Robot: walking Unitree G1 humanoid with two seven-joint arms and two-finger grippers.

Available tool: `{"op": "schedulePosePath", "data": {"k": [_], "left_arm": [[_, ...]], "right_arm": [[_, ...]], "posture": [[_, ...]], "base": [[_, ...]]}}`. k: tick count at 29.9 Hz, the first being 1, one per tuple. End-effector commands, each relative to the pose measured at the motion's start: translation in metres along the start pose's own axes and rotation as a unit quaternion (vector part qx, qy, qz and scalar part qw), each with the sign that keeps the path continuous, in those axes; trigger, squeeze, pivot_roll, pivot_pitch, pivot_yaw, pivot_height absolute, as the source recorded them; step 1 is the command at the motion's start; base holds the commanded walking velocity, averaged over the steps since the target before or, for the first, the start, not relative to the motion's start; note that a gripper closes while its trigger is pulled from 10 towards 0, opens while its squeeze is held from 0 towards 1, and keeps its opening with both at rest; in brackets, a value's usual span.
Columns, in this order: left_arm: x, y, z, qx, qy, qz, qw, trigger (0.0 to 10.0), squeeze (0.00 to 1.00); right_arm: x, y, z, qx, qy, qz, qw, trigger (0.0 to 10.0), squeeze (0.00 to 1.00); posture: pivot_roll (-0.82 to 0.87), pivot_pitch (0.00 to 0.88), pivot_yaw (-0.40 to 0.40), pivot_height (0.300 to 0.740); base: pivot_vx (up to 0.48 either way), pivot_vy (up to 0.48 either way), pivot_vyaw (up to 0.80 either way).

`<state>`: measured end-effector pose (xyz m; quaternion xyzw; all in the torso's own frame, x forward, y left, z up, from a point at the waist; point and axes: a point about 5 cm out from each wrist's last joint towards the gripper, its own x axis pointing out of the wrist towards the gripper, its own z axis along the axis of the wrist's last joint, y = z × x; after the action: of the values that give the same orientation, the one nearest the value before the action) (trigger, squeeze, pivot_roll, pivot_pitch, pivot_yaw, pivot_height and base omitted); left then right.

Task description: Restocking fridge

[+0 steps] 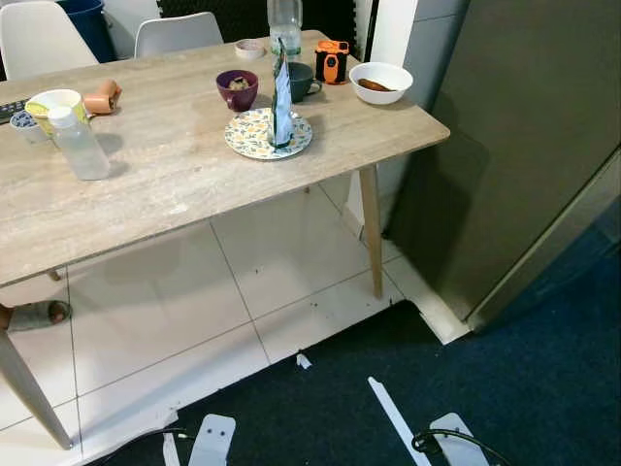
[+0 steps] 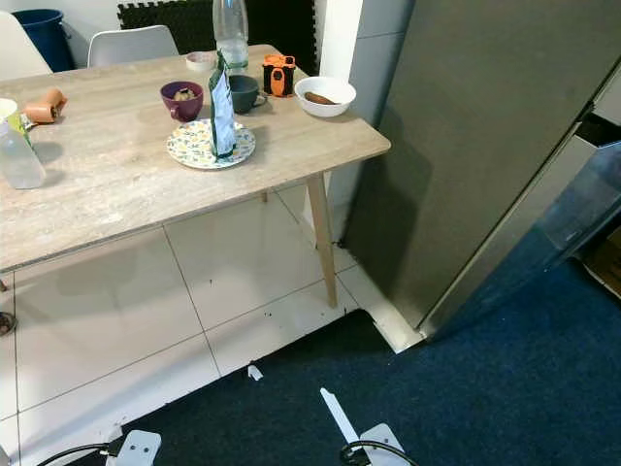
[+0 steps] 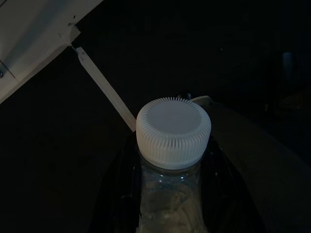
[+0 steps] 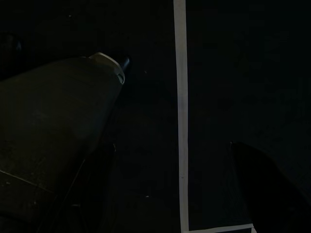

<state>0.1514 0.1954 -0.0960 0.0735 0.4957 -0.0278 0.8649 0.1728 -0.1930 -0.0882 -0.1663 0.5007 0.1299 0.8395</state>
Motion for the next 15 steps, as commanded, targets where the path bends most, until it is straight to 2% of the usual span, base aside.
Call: {"op": "schedulePosePath", "data": {"k": [1,7,15], "left_arm": [[-0.001,-0.021,-0.013,0.000,0.028,-0.037,0.999,10.0,0.00],[0.000,-0.013,-0.005,0.006,0.021,-0.030,0.999,10.0,0.00],[0.001,-0.015,-0.002,0.011,0.018,-0.034,0.999,10.0,0.00]], "right_arm": [[0.000,0.015,-0.011,0.003,0.019,0.030,0.999,10.0,0.00],[0.000,0.014,-0.009,0.008,0.018,0.028,0.999,10.0,0.00],[0.001,0.014,-0.008,0.004,0.018,0.027,0.999,10.0,0.00]], "posture": [[-0.02,0.155,-0.050,0.740],[-0.02,0.136,-0.043,0.740],[-0.02,0.112,-0.039,0.740]], "base": [[0.000,0.000,0.00],[0.000,0.000,0.00],[0.000,0.000,0.00]]}}
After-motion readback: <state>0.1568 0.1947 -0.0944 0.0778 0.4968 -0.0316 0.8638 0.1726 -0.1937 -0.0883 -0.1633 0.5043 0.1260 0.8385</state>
